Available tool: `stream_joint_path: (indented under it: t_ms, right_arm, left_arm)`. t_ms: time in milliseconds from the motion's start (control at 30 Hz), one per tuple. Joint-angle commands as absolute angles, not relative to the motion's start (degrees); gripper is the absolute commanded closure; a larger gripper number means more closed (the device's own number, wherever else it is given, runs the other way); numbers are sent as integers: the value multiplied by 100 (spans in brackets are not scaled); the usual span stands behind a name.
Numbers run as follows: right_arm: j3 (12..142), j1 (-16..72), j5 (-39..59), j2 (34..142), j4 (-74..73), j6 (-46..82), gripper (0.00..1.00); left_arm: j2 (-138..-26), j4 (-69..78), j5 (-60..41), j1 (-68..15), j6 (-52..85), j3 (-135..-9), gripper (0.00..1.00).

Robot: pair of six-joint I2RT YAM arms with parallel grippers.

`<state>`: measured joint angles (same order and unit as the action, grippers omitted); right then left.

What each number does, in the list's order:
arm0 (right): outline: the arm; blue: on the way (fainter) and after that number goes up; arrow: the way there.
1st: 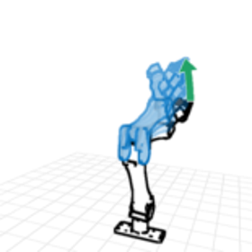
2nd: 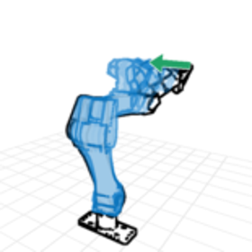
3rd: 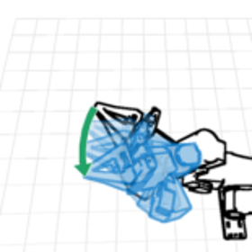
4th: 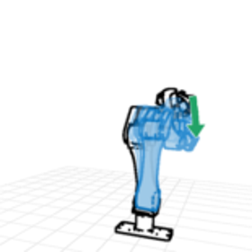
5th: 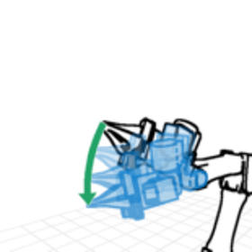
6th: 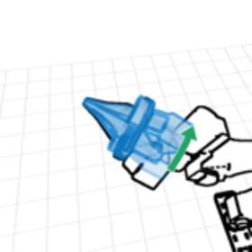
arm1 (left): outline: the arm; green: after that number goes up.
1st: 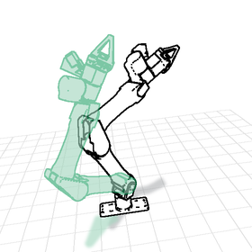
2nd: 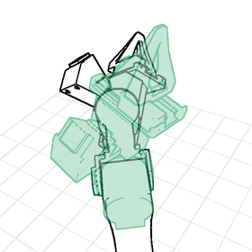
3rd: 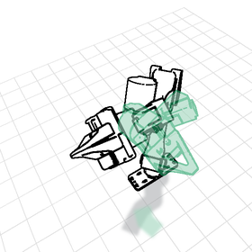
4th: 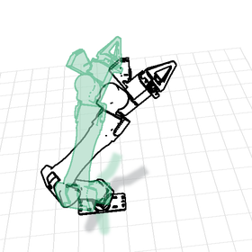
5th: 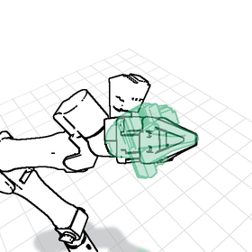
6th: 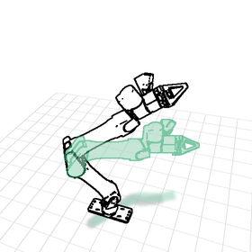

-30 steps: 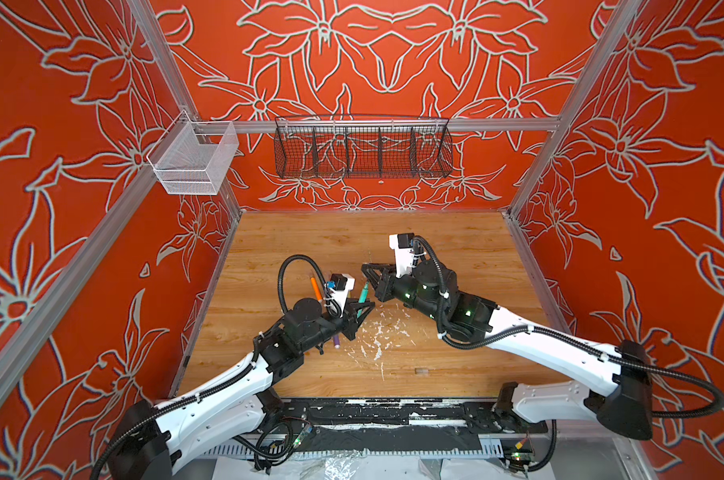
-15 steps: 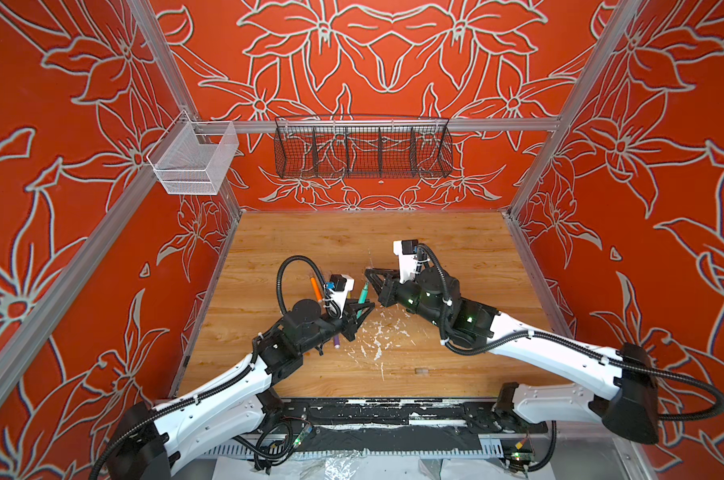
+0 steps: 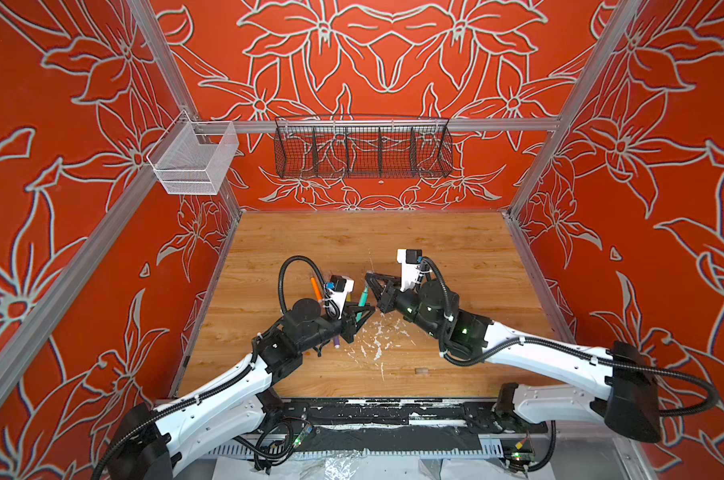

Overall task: Insert the pens into the pen caps
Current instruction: 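Carry the cap over the green marker tip with the right gripper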

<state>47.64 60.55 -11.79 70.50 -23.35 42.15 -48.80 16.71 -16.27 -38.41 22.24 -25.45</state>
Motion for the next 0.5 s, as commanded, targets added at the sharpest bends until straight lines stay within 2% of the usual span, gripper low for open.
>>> stream_joint_path:
  t_ms: [0, 267, 467]
  right_arm:
    - [4542, 6495, -1018, 7076, -2527, 4342, 100]
    - [4450, 6605, -1426, 7143, -2316, 4334, 100]
    - [4606, 6607, -1549, 7234, -1971, 4375, 100]
  left_arm:
    - [-4844, 2153, -1766, -3540, 2658, -2499, 100]
    - [-4635, 2495, -2150, -3490, 2667, -2330, 100]
    - [-4433, 2581, -1975, -3489, 2564, -2163, 100]
